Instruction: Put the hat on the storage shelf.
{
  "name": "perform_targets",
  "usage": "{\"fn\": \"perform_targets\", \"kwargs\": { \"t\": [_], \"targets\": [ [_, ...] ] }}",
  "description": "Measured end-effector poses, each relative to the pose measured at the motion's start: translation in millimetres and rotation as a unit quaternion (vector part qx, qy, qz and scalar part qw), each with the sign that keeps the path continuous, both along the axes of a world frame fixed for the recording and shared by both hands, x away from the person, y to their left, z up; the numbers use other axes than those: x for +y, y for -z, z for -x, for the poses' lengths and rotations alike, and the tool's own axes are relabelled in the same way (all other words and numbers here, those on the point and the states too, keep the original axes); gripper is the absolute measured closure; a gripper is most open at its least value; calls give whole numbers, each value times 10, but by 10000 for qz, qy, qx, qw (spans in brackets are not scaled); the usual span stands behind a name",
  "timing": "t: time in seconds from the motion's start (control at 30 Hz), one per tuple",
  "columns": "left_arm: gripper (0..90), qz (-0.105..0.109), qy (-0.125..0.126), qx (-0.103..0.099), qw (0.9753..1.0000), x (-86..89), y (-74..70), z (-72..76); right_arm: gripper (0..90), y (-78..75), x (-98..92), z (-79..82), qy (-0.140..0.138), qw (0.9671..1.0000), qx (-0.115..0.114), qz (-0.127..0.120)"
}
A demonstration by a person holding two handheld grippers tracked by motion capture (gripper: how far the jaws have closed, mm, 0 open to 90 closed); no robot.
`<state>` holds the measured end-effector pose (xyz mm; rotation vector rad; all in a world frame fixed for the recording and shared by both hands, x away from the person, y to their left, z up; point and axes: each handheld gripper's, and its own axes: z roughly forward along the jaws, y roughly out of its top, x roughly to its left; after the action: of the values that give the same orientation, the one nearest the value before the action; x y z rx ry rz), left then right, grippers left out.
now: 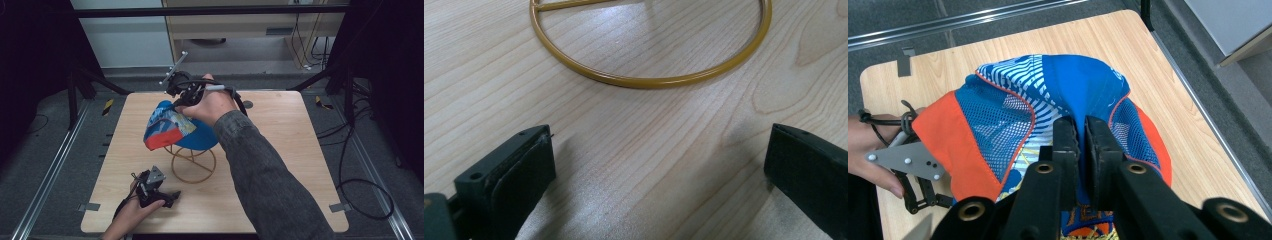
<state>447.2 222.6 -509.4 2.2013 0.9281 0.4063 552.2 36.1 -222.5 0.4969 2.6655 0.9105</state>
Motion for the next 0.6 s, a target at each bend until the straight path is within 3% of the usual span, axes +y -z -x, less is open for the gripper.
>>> {"fn": "perform_targets", "kwargs": {
  "t": [0.6],
  "targets": [
    [0,-1,3,-2,10000,1,0,-1,709,-12,-29,26,-24,9999,-3,-109]
  ]
}}
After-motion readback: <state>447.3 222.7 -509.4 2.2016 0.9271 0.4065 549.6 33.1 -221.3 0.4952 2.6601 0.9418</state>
